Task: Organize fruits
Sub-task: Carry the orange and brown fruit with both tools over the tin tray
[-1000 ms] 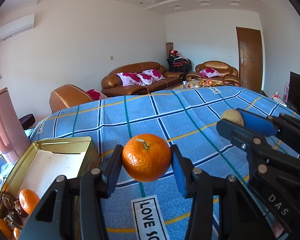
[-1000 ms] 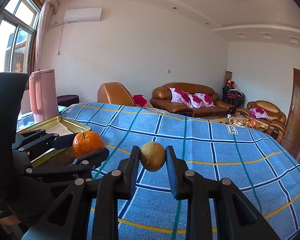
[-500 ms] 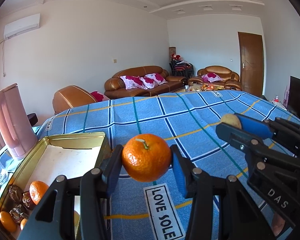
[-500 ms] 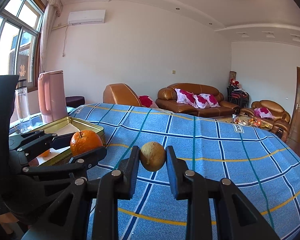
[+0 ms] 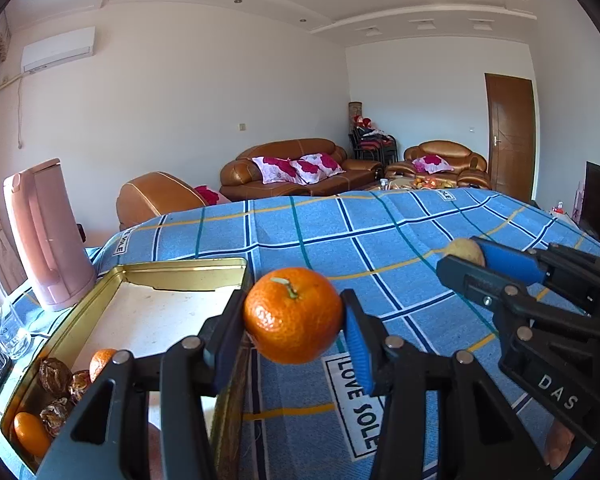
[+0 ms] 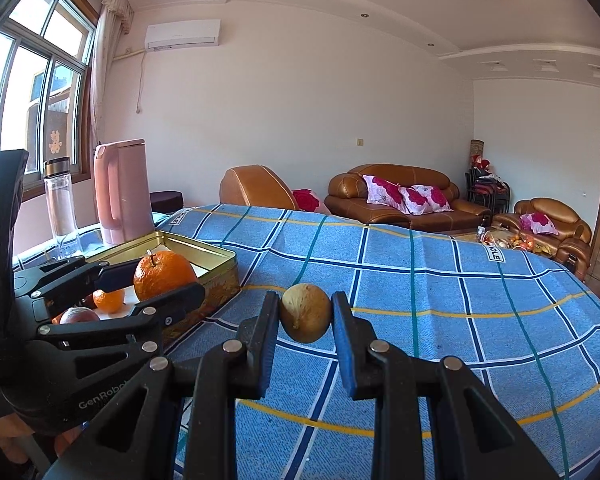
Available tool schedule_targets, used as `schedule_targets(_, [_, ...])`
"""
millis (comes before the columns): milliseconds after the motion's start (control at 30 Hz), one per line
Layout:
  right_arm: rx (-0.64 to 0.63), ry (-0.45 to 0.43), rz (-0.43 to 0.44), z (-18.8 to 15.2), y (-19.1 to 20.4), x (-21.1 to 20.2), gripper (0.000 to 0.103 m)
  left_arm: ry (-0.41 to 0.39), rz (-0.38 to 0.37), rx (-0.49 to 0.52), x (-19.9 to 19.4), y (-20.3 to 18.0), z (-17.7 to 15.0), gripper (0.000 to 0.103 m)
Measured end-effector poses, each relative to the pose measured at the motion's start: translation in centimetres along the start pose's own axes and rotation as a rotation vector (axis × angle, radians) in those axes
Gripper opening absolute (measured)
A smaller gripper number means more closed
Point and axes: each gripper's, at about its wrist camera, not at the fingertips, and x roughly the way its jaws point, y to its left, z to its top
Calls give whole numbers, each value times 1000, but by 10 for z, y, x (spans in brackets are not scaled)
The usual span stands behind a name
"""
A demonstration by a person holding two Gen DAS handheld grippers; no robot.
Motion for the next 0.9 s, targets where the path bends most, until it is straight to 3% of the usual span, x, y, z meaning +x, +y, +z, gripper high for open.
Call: schedule_targets(900, [-65,4,81,-1,52,4,28,-25,56,-60,-25,49,-12,49])
